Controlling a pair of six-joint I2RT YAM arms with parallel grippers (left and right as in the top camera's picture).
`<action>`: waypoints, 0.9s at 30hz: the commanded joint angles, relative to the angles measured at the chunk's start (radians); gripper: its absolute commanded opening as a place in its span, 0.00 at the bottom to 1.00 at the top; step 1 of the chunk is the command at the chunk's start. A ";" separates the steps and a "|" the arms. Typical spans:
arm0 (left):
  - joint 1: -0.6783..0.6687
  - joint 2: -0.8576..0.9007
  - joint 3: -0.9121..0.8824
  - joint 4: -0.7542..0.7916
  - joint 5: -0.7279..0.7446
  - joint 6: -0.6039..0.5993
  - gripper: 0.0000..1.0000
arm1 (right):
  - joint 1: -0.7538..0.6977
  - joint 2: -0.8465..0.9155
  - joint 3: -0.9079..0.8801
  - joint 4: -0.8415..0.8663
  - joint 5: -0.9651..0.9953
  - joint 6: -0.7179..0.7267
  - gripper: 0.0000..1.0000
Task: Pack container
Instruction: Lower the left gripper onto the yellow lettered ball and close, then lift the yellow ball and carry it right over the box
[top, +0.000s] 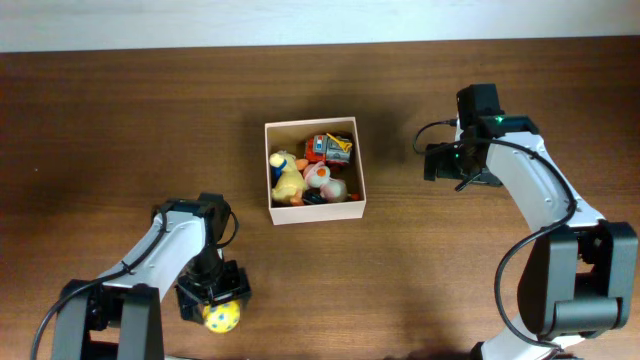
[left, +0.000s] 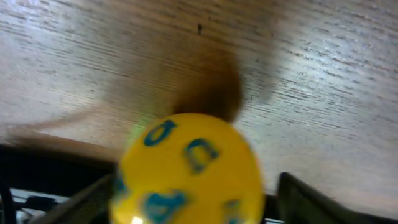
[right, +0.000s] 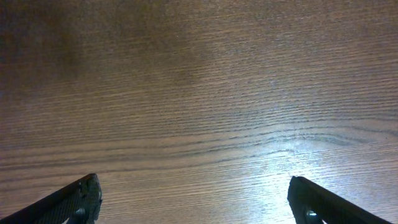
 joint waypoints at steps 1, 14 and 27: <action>-0.004 0.005 -0.007 -0.007 0.029 0.002 0.62 | -0.002 -0.020 0.008 -0.001 0.016 0.001 0.99; -0.004 0.005 -0.006 -0.009 0.082 0.025 0.40 | -0.002 -0.020 0.008 -0.001 0.016 0.001 0.99; -0.004 0.005 0.231 0.015 0.016 0.044 0.31 | -0.002 -0.020 0.008 -0.001 0.016 0.001 0.99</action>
